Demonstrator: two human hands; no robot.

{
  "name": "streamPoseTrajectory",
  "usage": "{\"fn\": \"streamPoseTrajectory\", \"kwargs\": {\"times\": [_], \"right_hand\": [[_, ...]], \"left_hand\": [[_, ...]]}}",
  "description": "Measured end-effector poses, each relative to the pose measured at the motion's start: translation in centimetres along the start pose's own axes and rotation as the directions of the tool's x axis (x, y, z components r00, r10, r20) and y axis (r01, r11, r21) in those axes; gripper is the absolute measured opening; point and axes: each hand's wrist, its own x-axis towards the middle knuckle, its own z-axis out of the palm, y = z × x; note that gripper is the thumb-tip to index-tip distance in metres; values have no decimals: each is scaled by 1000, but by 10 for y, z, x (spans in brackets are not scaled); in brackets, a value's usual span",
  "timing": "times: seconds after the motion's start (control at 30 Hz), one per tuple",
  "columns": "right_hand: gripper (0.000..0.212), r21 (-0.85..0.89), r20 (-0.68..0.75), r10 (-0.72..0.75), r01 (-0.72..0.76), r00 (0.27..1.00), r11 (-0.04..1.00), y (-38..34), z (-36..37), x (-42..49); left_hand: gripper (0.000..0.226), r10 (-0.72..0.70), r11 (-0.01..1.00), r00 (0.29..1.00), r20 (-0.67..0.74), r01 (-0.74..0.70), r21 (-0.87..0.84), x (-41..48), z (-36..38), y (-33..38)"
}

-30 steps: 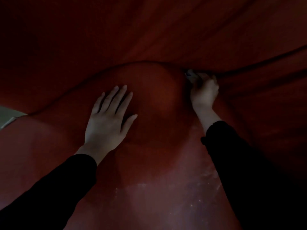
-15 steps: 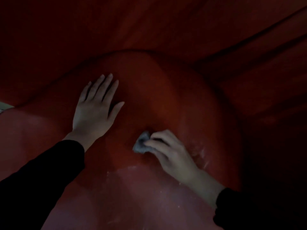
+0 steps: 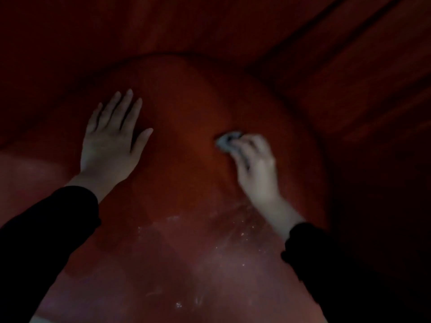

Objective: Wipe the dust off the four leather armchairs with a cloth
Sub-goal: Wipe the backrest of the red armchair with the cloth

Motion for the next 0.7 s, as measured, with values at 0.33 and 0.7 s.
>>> {"fn": "streamPoseTrajectory", "kwargs": {"times": [0.33,0.7], "right_hand": [[17,-19,-30,117,-117,993,993,24,-44,-10],[15,-54,-141,222,-231,965,971,14,-23,-41]], "left_hand": [[64,263,961,965,9,-260,-95,2,-22,12],[62,500,863,862,78,-489,-123,15,-6,65]]}}
